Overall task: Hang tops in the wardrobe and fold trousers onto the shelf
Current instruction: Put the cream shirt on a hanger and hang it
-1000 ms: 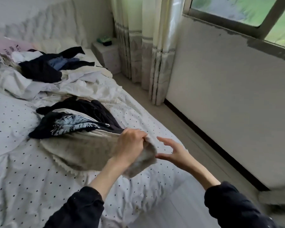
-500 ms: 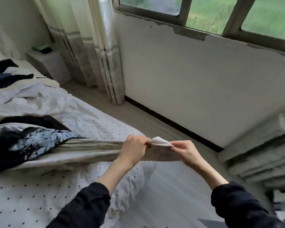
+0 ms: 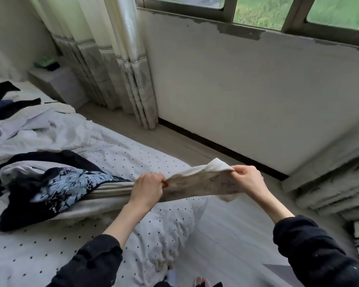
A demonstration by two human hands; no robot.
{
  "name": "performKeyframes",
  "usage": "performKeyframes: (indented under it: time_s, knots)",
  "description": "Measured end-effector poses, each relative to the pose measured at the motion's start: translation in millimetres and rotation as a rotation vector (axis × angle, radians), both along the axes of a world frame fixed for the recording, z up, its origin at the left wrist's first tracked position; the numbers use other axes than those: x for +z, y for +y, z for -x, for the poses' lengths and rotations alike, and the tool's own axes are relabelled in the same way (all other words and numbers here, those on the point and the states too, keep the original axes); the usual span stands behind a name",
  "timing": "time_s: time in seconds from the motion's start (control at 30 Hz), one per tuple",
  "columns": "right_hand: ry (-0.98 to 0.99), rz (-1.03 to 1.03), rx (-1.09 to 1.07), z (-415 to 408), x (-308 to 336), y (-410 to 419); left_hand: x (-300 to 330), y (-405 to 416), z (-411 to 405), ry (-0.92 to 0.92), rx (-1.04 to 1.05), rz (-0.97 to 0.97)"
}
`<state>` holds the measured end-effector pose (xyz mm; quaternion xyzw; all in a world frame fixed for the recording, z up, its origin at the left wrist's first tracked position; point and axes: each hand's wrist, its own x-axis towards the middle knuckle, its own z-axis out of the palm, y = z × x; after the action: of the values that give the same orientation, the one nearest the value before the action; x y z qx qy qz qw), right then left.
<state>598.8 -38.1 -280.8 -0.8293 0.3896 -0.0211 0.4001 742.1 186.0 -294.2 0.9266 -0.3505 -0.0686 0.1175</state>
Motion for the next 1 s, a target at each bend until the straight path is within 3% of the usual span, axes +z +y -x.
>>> performKeyframes:
  time_s: [0.1,0.23,0.37,0.53,0.83,1.0]
  knots:
    - [0.148,0.091,0.199,-5.4,1.7,14.1,12.5,-6.5,7.5,0.032,-0.042,0.058]
    - [0.055,0.132,0.425,-12.0,3.9,48.5,43.5,-30.2,19.1,0.062,-0.144,0.211]
    - [-0.192,0.023,0.275,-3.8,3.9,45.8,73.7,-59.6,36.9,0.07,-0.249,0.374]
    - [-0.355,-0.176,0.045,30.2,16.7,17.5,49.6,-79.3,41.0,0.158,-0.233,0.289]
    - [-0.16,-0.136,0.03,7.4,0.1,46.2,-5.0,-25.4,26.1,0.211,-0.111,0.249]
    - [-0.061,-0.086,0.002,-24.8,-7.4,58.3,-37.0,28.6,12.6,0.154,0.025,0.085]
